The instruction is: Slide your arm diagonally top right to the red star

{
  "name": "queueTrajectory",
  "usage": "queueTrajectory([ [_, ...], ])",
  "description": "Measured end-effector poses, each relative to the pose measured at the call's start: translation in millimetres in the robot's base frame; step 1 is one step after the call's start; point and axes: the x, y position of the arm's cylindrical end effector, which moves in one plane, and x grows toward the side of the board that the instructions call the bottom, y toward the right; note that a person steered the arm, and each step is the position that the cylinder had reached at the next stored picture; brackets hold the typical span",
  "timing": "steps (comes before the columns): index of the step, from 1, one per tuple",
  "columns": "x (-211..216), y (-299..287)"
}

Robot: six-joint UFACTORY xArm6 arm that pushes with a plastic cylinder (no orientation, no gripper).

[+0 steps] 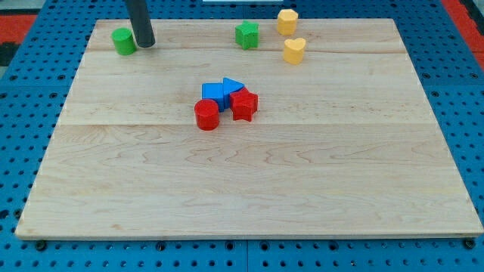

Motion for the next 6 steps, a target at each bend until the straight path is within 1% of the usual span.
queueTrajectory([
  [2,8.6,0.0],
  [3,17.6,9.9],
  [5,15.5,81.3],
  [6,34.5,125.0],
])
